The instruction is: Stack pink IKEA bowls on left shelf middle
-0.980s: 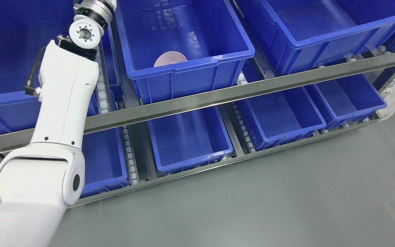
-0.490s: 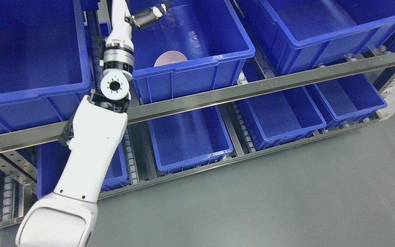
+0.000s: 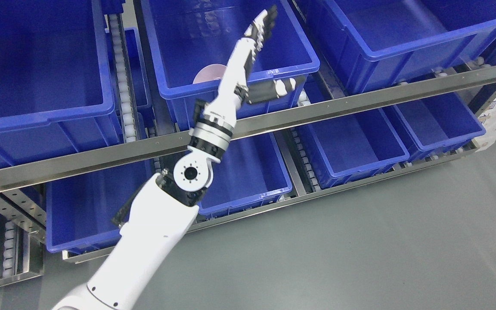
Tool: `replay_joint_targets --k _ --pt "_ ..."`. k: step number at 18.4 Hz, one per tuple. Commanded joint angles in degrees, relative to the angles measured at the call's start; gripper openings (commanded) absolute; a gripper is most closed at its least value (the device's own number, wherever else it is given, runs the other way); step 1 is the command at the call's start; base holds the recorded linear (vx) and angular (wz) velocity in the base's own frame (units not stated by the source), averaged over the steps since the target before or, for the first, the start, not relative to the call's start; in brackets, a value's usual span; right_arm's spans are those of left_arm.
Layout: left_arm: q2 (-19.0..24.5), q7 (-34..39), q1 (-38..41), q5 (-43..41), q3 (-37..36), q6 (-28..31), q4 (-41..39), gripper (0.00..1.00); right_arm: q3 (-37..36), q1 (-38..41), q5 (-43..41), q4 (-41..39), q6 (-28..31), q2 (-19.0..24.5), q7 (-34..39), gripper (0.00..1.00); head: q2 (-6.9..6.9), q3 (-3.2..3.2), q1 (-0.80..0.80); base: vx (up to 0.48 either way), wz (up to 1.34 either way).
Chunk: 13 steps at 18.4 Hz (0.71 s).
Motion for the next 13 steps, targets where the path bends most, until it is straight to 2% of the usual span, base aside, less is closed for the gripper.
replay_joint_targets --k 1,4,8,10,13 --pt "0.70 -3.29 17.79 1.26 -16.70 -2.99 -11.86 0.98 -0.62 1.68 -2.35 -1.93 -0.06 -1.00 0.06 1.00 0.00 0.00 0.00 0.000 0.00" --pt "0.70 -3.83 24.75 1.26 -8.91 -5.98 -11.86 0.98 -0.70 1.68 -2.35 -1.93 -0.06 -1.00 0.06 1.00 -0.01 0.00 0.00 0.000 0.00" --pt "0.70 -4.00 27.76 1.26 6.48 -6.60 -12.29 0.98 -0.70 1.68 -2.35 -1.93 0.02 -1.00 0.06 1.00 -0.01 0.00 0.00 0.000 0.00" --pt "0.70 -4.00 29.07 1.26 10.97 -6.52 -13.61 0.97 -0.70 1.68 -2.35 -1.93 0.02 -1.00 0.06 1.00 -0.01 0.00 0.00 0.000 0.00" --pt "0.70 -4.00 35.04 1.26 16.94 -7.83 -14.67 0.99 -0.70 1.68 -2.35 -1.93 -0.06 -1.00 0.06 1.00 -0.01 0.00 0.00 0.000 0.00"
